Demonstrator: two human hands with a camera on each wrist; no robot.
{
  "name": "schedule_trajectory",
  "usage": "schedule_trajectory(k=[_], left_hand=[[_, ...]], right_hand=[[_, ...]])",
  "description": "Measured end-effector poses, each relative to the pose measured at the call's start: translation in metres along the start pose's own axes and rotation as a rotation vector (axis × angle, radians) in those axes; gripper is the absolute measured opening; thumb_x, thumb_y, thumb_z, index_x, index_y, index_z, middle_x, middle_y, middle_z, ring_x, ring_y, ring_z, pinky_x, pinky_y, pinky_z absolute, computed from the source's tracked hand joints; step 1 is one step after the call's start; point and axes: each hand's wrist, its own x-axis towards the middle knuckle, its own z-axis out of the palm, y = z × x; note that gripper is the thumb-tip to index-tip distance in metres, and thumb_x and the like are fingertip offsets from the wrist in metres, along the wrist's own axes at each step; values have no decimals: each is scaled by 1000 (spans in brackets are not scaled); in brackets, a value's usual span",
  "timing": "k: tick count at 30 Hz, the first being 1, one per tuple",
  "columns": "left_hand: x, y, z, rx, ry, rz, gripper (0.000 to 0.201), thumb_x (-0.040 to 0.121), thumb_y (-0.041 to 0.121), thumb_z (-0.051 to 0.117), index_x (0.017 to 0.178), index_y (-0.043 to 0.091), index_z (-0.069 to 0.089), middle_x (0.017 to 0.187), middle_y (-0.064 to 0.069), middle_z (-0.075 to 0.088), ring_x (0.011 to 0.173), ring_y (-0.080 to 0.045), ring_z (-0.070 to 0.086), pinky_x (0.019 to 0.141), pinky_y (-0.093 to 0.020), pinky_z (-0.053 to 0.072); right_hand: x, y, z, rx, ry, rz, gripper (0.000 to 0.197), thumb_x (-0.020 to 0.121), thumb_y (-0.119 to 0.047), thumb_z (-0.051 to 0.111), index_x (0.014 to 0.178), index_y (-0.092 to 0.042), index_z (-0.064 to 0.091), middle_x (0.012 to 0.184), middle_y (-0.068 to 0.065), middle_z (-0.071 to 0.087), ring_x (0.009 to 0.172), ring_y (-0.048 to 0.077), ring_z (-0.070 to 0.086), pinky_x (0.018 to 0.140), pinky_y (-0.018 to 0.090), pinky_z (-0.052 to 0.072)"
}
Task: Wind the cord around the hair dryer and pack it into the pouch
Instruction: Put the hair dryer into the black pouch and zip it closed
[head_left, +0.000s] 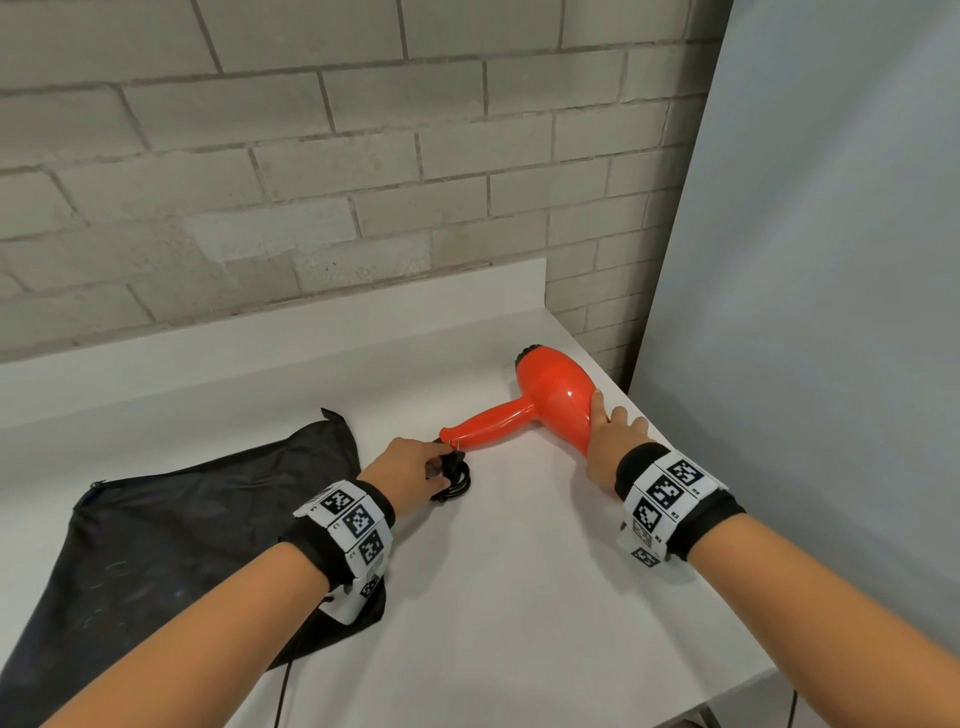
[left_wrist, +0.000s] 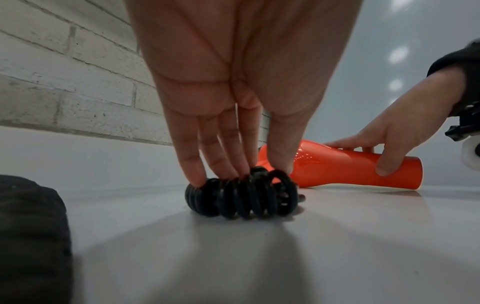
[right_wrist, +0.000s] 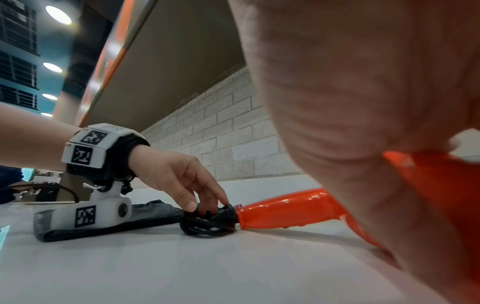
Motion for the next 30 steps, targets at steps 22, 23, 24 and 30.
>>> schedule_trajectory(k=[22,23,24,30], left_hand=[[-4,-109,-83,186,-36,-401,68,84,21,58,142,13,24,146,-15,34,133,-30,35,110,-36,30],[-3,-116,-84,189,-52,-421,67,82,21,60,141,12,28,143,-15,38,130,-30,38,108,-36,32],[-2,-122,-84,195,-65,-434,62,81,21,62,136,12,36,138,-14,44,126,-30,43,105,-36,36],[1,-131,-85,70,47,-261,8,82,21,60,79,21,53,91,-4,60,91,-25,57,85,-32,45]], right_hand=[[-27,-127,-26,161,-75,-650,50,89,-25,51,136,-18,36,133,10,40,120,28,45,99,36,42],[-25,-142,-24,176,-131,-702,48,89,-25,50,135,-17,37,133,9,41,119,26,47,98,33,41],[-24,-154,-22,176,-167,-742,46,90,-24,50,134,-17,39,132,9,43,118,24,47,97,32,39],[-15,-203,-16,303,-156,-861,52,88,-11,52,137,-16,35,142,7,39,128,23,40,106,31,32]])
